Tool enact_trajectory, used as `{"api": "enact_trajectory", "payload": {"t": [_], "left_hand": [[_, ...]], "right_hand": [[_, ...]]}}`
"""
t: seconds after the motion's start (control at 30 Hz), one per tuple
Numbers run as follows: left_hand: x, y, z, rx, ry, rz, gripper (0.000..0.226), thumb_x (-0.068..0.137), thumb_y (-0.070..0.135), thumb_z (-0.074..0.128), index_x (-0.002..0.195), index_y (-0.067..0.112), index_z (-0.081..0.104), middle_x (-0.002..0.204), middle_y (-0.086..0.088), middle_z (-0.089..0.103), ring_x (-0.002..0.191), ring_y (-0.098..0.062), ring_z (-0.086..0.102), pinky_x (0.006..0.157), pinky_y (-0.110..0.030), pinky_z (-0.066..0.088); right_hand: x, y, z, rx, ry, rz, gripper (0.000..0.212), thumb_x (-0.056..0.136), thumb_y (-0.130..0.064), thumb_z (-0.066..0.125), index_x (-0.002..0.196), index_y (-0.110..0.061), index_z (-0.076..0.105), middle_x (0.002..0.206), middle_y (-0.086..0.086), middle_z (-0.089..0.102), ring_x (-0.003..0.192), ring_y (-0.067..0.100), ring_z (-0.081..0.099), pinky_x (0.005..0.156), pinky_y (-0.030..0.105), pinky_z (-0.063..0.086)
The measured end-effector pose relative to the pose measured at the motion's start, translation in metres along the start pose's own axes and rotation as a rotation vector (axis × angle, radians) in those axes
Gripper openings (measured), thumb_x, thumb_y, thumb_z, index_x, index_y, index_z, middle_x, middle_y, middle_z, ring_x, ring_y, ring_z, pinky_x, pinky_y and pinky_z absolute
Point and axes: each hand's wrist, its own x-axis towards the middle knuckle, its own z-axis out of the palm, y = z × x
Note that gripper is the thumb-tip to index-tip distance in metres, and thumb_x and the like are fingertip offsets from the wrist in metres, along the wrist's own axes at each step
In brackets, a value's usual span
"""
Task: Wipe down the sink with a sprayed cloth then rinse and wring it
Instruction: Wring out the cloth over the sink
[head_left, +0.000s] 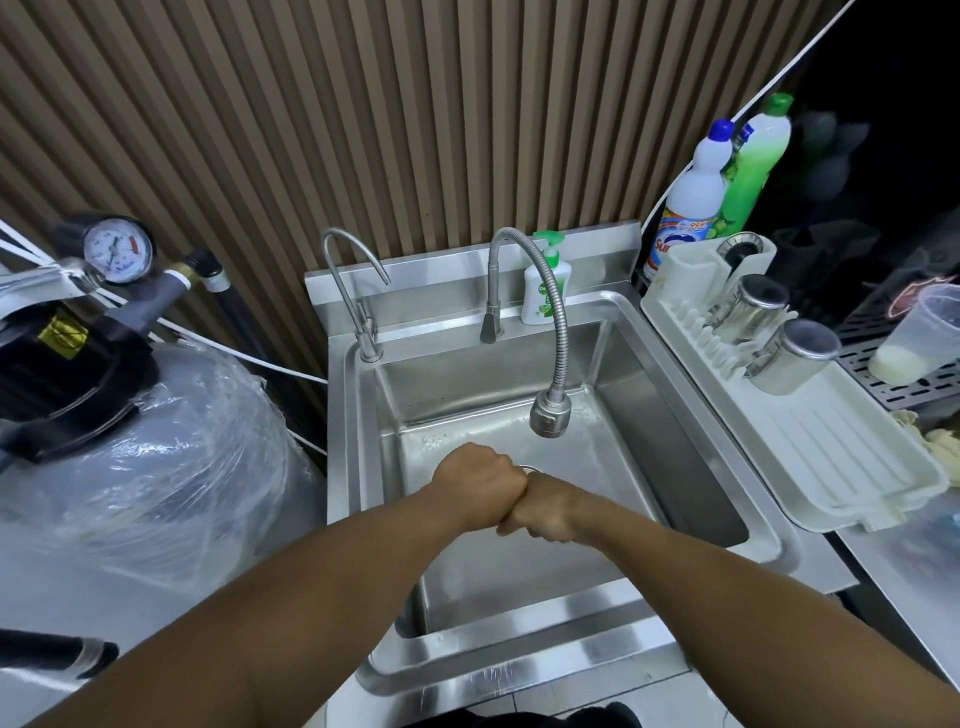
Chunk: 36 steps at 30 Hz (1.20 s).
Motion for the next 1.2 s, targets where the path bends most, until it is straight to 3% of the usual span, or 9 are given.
{"api": "enact_trajectory", "payload": {"t": [0.07,0.27,0.43,0.57,0.7,0.8,0.93,1.07,1.2], "left_hand": [[-0.001,0.003,0.003,-0.114,-0.04,-0.044,0.015,0.084,0.014,0.062,0.098,0.014,0.068,0.098,-0.009,0.072,0.087,-0.032,0.067,0.067,-0.034,0.045],[0.0,0.01,0.006,-0.409,-0.109,-0.16,0.029,0.083,0.008,0.058,0.077,0.027,0.037,0.072,0.001,0.049,0.074,-0.027,0.052,0.065,-0.033,0.042],[0.004,0.005,0.01,-0.63,-0.177,-0.203,0.026,0.084,0.01,0.055,0.066,0.021,0.041,0.068,-0.001,0.052,0.06,-0.019,0.049,0.053,-0.027,0.038],[0.007,0.003,0.015,-0.778,-0.241,-0.195,0.032,0.084,0.008,0.056,0.063,0.026,0.041,0.064,0.0,0.051,0.061,-0.02,0.048,0.058,-0.029,0.039],[0.009,0.003,0.025,-0.878,-0.333,-0.247,0.019,0.079,0.01,0.058,0.063,0.011,0.048,0.061,-0.007,0.048,0.056,-0.025,0.044,0.053,-0.029,0.036],[0.01,0.001,0.025,-0.944,-0.389,-0.245,0.016,0.078,0.011,0.061,0.067,0.01,0.05,0.058,-0.007,0.042,0.051,-0.024,0.037,0.048,-0.025,0.032],[0.011,0.0,0.028,-1.069,-0.454,-0.276,0.015,0.079,0.009,0.062,0.073,0.011,0.048,0.058,-0.008,0.039,0.049,-0.021,0.03,0.047,-0.024,0.027],[0.009,0.002,0.031,-1.176,-0.492,-0.295,0.021,0.079,0.006,0.063,0.069,0.013,0.045,0.053,-0.005,0.038,0.044,-0.018,0.03,0.047,-0.023,0.024],[0.009,0.002,0.03,-1.282,-0.529,-0.304,0.027,0.081,0.003,0.061,0.067,0.015,0.042,0.054,-0.002,0.034,0.045,-0.016,0.026,0.048,-0.024,0.019]], "right_hand": [[0.003,0.003,0.008,-0.143,0.167,-0.042,0.027,0.075,-0.022,0.062,0.1,-0.013,0.066,0.088,0.002,0.069,0.075,0.022,0.064,0.061,0.03,0.048],[-0.001,0.01,0.013,-0.538,0.438,-0.125,0.021,0.08,-0.022,0.054,0.098,-0.018,0.065,0.089,0.001,0.065,0.073,0.024,0.054,0.065,0.029,0.039],[0.004,0.011,0.012,-0.783,0.476,-0.235,0.017,0.084,-0.019,0.051,0.094,-0.018,0.064,0.095,0.005,0.07,0.078,0.028,0.06,0.066,0.029,0.038],[0.005,0.014,0.01,-0.886,0.497,-0.322,0.02,0.086,-0.02,0.05,0.099,-0.016,0.066,0.097,0.006,0.071,0.086,0.031,0.065,0.066,0.03,0.034],[0.003,0.016,0.009,-0.938,0.501,-0.382,0.021,0.087,-0.021,0.052,0.1,-0.014,0.066,0.097,0.007,0.07,0.087,0.033,0.066,0.066,0.03,0.031],[0.003,0.015,0.007,-0.936,0.548,-0.45,0.012,0.078,-0.026,0.065,0.084,-0.016,0.069,0.079,0.005,0.071,0.071,0.031,0.068,0.059,0.028,0.031],[0.006,0.015,0.004,-0.938,0.513,-0.401,0.035,0.03,-0.035,0.084,0.043,-0.021,0.054,0.038,-0.003,0.05,0.028,0.017,0.047,0.044,0.018,0.016],[0.004,0.017,0.007,-0.954,0.525,-0.432,0.028,0.042,-0.033,0.082,0.05,-0.021,0.058,0.044,-0.002,0.057,0.033,0.02,0.055,0.045,0.019,0.02],[0.005,0.016,0.002,-0.967,0.533,-0.431,0.034,0.034,-0.033,0.084,0.046,-0.02,0.055,0.039,-0.003,0.051,0.027,0.018,0.047,0.044,0.018,0.017]]}}
